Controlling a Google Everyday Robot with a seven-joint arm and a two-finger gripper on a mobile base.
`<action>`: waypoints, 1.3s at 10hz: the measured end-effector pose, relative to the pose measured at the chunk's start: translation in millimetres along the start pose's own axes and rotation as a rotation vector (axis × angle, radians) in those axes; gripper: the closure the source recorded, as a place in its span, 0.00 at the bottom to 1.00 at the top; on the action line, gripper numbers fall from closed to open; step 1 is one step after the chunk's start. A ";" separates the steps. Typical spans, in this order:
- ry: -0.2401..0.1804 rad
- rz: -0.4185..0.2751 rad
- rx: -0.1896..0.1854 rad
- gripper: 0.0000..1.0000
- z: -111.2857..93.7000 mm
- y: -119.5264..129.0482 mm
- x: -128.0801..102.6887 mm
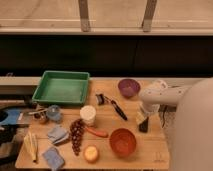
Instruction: Place eraser in purple bowl
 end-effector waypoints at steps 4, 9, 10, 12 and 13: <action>0.044 0.022 -0.061 0.26 22.3 -3.8 2.9; 0.032 0.004 -0.137 0.63 26.3 1.0 10.3; 0.023 0.004 -0.148 0.75 24.5 0.2 11.2; -0.003 0.008 -0.165 0.92 16.8 -3.5 10.9; -0.032 0.017 -0.176 0.99 4.4 -8.7 11.2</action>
